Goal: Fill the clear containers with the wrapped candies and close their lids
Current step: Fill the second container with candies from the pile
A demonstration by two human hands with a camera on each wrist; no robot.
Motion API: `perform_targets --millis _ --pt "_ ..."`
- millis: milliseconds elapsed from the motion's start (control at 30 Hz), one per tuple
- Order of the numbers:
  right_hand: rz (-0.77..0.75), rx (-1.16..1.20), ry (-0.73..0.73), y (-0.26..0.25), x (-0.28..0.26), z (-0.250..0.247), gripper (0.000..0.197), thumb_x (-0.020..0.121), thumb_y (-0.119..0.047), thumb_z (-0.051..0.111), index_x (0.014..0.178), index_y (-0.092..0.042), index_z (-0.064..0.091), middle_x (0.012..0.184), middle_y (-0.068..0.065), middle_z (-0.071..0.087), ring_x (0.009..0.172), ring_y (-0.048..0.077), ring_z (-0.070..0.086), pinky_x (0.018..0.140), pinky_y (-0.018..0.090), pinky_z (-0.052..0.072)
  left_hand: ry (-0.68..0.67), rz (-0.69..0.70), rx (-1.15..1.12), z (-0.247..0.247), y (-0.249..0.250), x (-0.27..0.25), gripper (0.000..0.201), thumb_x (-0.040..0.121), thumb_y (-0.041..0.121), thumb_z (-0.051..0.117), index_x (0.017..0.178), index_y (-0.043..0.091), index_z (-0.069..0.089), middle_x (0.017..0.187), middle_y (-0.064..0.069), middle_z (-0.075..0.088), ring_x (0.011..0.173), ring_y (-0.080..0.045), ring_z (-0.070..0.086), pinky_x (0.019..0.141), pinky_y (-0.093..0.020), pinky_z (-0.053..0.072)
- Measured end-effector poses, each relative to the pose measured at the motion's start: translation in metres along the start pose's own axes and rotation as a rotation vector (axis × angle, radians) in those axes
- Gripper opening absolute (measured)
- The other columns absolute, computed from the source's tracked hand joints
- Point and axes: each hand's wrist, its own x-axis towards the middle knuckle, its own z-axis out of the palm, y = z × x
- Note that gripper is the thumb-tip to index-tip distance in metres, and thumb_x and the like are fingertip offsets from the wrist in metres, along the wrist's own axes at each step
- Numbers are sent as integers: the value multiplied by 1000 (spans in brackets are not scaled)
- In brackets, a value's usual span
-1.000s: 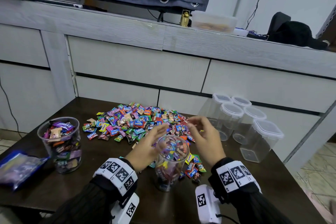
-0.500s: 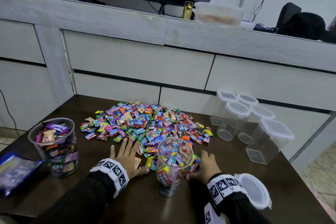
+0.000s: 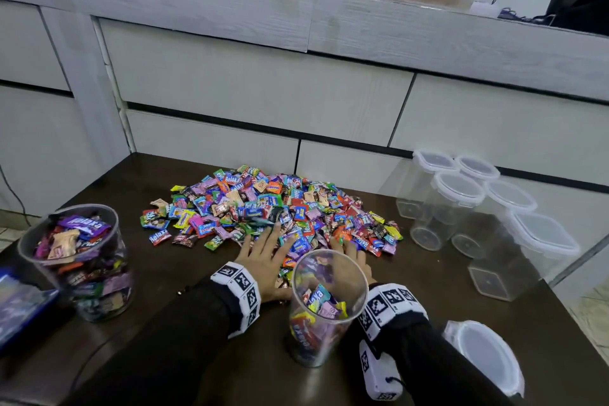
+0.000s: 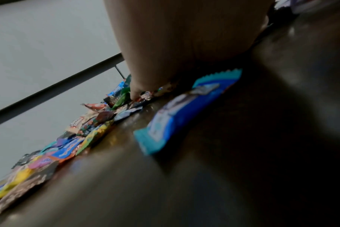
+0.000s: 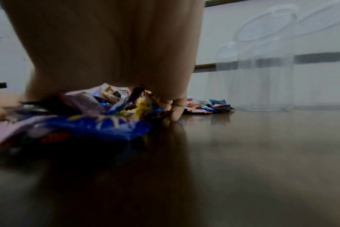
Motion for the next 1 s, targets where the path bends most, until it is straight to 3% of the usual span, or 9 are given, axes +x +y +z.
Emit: perform_targets --millis 133,200,267,333,400,533,667,867,1000 --pt "-91 -87 -31 1 3 -2 128 41 -98 22 146 -25 22 135 9 31 119 29 37 95 42 39 112 23 35 -5 1 5 95 85 74 42 154 28 -4 161 -9 1 145 -29 12 112 -49 21" --pt "-104 -36 -88 1 3 -10 120 50 -94 32 143 -19 27 135 10 31 120 31 35 98 42 36 141 38 46 -10 1 6 82 91 65 43 153 28 6 152 -12 20 136 -31 24 107 -45 29" --pt "-113 7 -164 0 2 -21 83 79 -65 58 139 -14 30 136 13 30 124 34 33 101 44 35 126 49 32 -18 2 7 73 94 57 46 151 27 12 142 -13 29 128 -31 33 102 -44 35" --pt "-131 16 -176 2 4 -29 61 87 -37 62 134 -12 33 137 15 31 124 36 37 102 45 38 90 68 -16 -26 2 7 70 93 48 54 148 25 17 136 -14 33 122 -32 43 96 -44 44" --pt "-133 48 -153 5 3 -38 52 87 -26 63 129 -10 36 134 17 37 119 37 44 99 42 41 67 80 -77 -33 2 3 65 93 37 59 145 23 22 132 -15 36 115 -34 52 88 -44 51" --pt "-167 87 -60 12 -5 -48 30 91 -21 60 114 -11 44 121 19 52 106 31 53 75 29 36 86 79 -72 -40 1 -6 52 97 24 54 140 20 27 128 -14 45 97 -33 62 73 -41 52" --pt "-170 145 -18 18 -14 -54 29 90 -9 56 118 -15 48 125 10 55 109 23 53 79 23 35 155 45 -63 -48 0 -14 45 99 25 49 140 19 31 121 -10 49 91 -30 62 64 -35 43" --pt "-158 195 -32 20 -14 -51 31 93 -11 55 121 -13 43 131 12 46 115 22 47 88 23 35 226 -23 -161 -51 3 -20 47 99 16 44 143 17 28 128 -10 45 98 -28 58 67 -35 43" --pt "-119 103 -91 15 -10 -32 62 92 -49 50 138 -12 32 138 12 36 126 31 34 105 38 29 220 -33 -276 -47 13 -16 51 97 31 51 140 12 30 136 -11 33 121 -26 43 89 -37 49"
